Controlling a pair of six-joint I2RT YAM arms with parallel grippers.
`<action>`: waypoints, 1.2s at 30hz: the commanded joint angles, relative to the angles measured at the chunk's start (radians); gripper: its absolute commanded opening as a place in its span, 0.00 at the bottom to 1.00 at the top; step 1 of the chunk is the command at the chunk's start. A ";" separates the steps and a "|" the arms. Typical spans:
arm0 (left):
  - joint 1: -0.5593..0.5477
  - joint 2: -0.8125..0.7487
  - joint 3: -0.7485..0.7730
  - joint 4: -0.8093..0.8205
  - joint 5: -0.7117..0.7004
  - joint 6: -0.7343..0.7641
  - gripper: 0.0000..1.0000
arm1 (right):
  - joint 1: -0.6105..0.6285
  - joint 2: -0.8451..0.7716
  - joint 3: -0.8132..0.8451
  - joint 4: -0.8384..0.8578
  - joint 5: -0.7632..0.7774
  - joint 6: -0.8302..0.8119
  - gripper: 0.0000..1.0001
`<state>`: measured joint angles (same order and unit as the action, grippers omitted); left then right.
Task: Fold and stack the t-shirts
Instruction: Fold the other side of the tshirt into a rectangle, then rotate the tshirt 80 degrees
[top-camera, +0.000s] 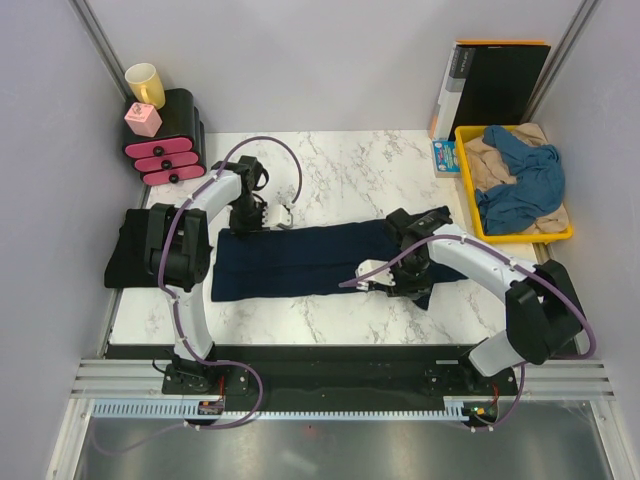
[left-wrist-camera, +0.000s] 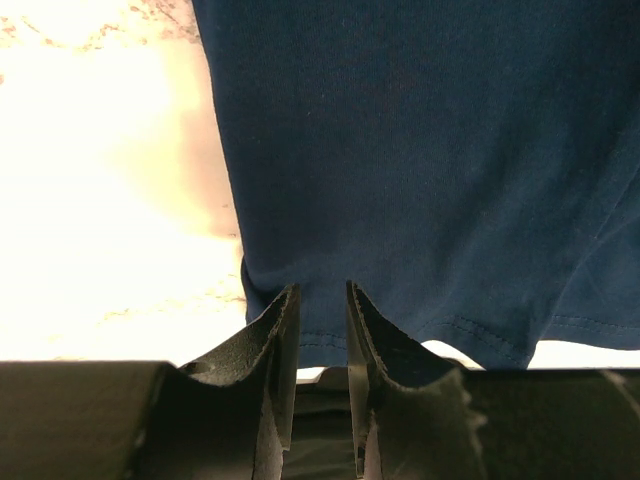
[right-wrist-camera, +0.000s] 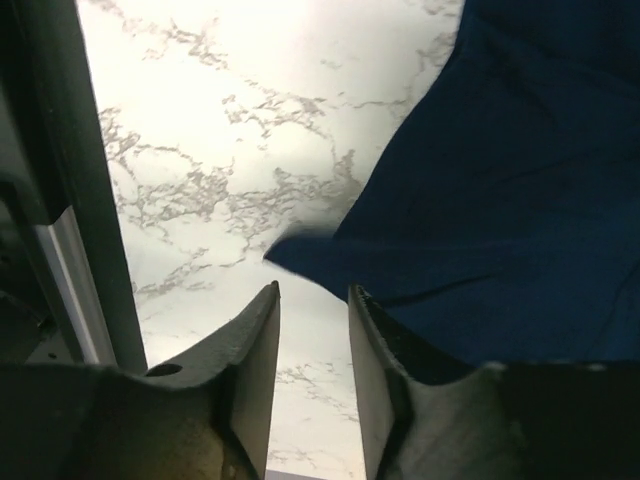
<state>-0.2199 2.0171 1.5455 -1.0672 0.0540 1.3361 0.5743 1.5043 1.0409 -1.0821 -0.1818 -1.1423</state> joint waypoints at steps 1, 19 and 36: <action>0.007 -0.006 0.024 -0.008 0.012 0.031 0.32 | 0.007 0.005 0.027 -0.081 -0.016 -0.025 0.44; 0.004 0.002 0.056 -0.004 0.021 0.014 0.32 | -0.298 0.404 0.307 0.476 0.217 0.363 0.00; 0.001 0.009 0.057 -0.004 0.037 -0.005 0.32 | -0.315 0.832 0.768 0.597 0.321 0.346 0.00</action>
<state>-0.2176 2.0193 1.5677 -1.0672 0.0593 1.3357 0.2646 2.1887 1.6554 -0.5980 0.1387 -0.8005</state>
